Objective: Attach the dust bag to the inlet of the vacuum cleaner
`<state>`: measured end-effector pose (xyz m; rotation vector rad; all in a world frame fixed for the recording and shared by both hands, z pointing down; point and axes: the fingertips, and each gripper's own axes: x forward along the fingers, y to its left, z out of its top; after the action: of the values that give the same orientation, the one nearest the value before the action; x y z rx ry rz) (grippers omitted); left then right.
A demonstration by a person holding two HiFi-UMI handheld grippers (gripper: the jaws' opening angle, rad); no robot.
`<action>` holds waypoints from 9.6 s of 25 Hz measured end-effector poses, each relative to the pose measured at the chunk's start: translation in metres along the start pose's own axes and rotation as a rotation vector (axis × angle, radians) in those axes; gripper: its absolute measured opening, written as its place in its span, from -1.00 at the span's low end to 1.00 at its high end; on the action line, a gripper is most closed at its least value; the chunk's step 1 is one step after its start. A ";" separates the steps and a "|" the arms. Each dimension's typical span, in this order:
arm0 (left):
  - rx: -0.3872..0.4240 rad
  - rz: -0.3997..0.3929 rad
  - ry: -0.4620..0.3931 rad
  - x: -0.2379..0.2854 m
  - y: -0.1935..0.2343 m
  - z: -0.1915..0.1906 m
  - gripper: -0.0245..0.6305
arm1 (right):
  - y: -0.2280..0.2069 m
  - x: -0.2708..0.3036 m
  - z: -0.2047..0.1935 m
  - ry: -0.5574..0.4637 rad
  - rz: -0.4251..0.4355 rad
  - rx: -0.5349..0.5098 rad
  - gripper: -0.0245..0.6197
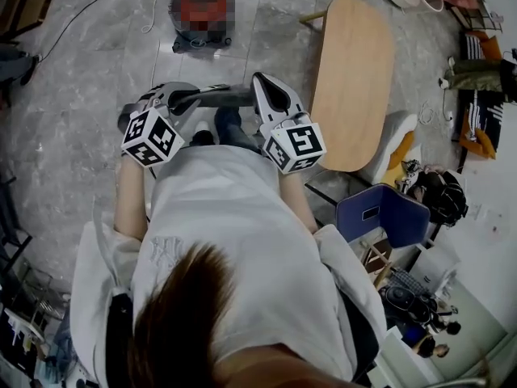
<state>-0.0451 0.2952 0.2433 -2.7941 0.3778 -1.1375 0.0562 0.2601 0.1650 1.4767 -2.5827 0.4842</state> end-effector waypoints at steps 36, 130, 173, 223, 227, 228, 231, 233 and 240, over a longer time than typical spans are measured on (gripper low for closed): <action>-0.033 -0.006 0.045 0.088 0.181 -0.002 -0.80 | -0.130 0.167 0.061 0.066 0.023 0.028 -0.92; -0.223 -0.270 0.183 0.290 0.193 -0.130 -0.80 | -0.182 0.278 -0.222 1.056 0.660 -0.572 -0.78; -0.359 -0.263 0.170 0.399 0.163 -0.286 -0.80 | -0.201 0.343 -0.401 1.116 0.544 -0.457 -0.78; -0.607 -0.016 0.273 0.461 0.183 -0.342 -0.69 | -0.242 0.393 -0.460 1.029 0.268 -0.481 -0.77; -0.666 0.025 0.267 0.460 0.186 -0.341 -0.69 | -0.245 0.400 -0.457 1.037 0.303 -0.514 -0.76; -0.662 0.023 0.276 0.461 0.187 -0.341 -0.68 | -0.245 0.400 -0.457 1.028 0.296 -0.503 -0.76; -0.583 -0.031 0.312 0.464 0.194 -0.341 -0.65 | -0.247 0.397 -0.455 0.985 0.219 -0.398 -0.76; -0.514 -0.090 0.324 0.468 0.195 -0.338 -0.65 | -0.250 0.393 -0.456 0.971 0.170 -0.334 -0.76; -0.521 -0.117 0.313 0.469 0.192 -0.335 -0.66 | -0.251 0.391 -0.457 0.975 0.178 -0.380 -0.76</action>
<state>0.0080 -0.0147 0.7625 -3.0950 0.6255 -1.7318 0.0485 -0.0231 0.7521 0.6286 -1.8606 0.5165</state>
